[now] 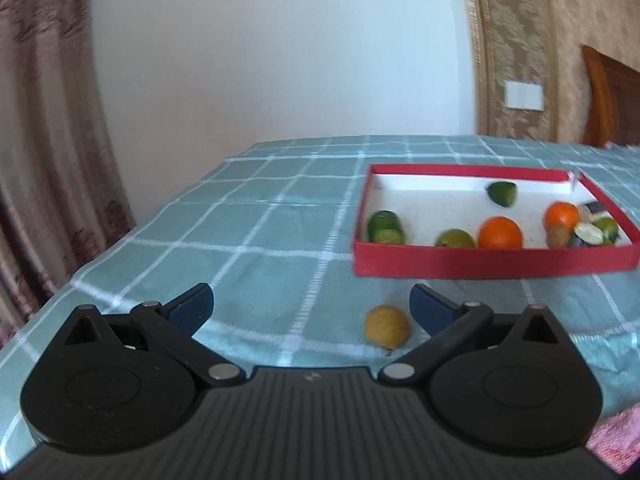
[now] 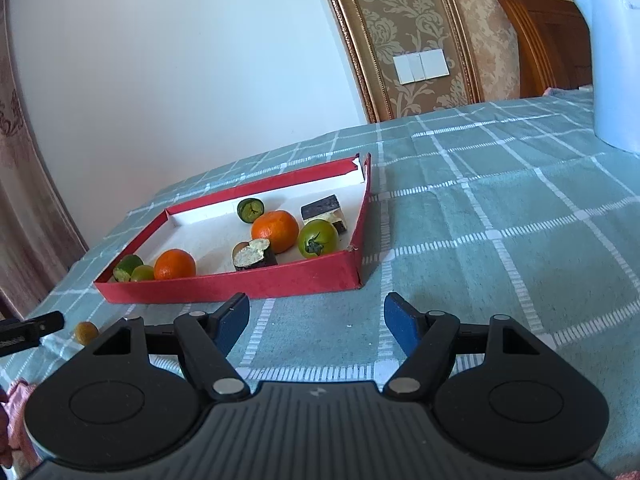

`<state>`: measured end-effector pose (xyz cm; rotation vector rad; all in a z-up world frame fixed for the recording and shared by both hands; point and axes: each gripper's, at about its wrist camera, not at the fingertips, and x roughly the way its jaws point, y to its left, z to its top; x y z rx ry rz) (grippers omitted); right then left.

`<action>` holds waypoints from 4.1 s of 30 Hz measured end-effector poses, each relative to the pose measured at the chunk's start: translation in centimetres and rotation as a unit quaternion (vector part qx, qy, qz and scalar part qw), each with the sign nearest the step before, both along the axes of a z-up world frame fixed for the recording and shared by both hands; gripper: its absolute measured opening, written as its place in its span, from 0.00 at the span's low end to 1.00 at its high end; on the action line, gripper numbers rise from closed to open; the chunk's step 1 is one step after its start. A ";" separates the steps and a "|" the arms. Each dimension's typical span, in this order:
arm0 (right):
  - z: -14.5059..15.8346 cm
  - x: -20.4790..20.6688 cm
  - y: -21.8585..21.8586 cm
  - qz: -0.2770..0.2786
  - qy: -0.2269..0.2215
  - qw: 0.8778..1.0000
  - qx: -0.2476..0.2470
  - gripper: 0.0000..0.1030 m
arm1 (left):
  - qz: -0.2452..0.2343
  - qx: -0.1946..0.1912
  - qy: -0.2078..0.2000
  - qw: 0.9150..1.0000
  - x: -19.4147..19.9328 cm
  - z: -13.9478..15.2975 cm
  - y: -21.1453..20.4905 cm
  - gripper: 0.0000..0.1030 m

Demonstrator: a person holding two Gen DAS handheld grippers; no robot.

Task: Organize fruits
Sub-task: 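Reach the left tool to the brown-yellow round fruit and grasp it, then carry the fruit into the red tray and open the left tool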

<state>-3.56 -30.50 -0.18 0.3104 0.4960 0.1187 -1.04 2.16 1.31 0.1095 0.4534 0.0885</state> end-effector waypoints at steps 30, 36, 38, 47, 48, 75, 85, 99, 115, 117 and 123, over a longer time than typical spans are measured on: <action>0.1 -0.1 -0.3 0.006 -0.003 1.000 0.017 0.72 | -0.041 0.006 0.078 0.996 3.6 -1.0 -1.9 0.82; 0.0 -0.1 -0.3 0.003 -0.004 1.000 0.018 0.72 | -0.042 0.007 0.087 0.995 4.0 -1.9 -2.0 0.82; 0.0 0.0 -0.3 0.003 -0.003 1.000 0.017 0.72 | -0.043 0.003 0.088 0.995 4.1 -1.9 -1.9 0.83; 0.0 -0.1 -0.3 -0.001 -0.002 1.000 0.016 0.72 | -0.046 -0.015 0.089 0.995 4.2 -2.1 -1.5 0.81; 0.0 -0.1 -0.3 -0.001 -0.002 1.000 0.016 0.72 | -0.046 -0.017 0.089 0.995 4.2 -2.1 -1.5 0.80; -0.2 0.1 -0.3 -0.026 0.017 0.999 0.009 0.72 | -0.072 -0.059 0.077 0.993 3.0 -2.1 -0.7 0.34; -0.2 0.0 -0.3 -0.030 0.015 0.999 0.010 0.72 | -0.072 -0.063 0.074 0.993 2.7 -2.1 -0.6 0.26; -0.1 -0.1 -0.5 -0.026 0.008 0.999 0.016 0.72 | -0.064 -0.047 0.034 0.996 2.0 2.0 -1.6 0.25; -0.1 -0.2 -0.6 -0.011 -0.003 1.000 0.028 0.72 | -0.055 -0.004 0.045 0.997 11.0 3.7 -7.5 0.25; -0.1 -0.2 -0.7 -0.008 -0.004 1.000 0.029 0.72 | -0.051 -0.003 0.056 0.997 12.3 3.1 -7.7 0.25; -0.1 -0.3 -0.7 0.000 -0.007 0.999 0.033 0.72 | -0.044 -0.013 0.085 0.995 14.7 1.1 -7.7 0.25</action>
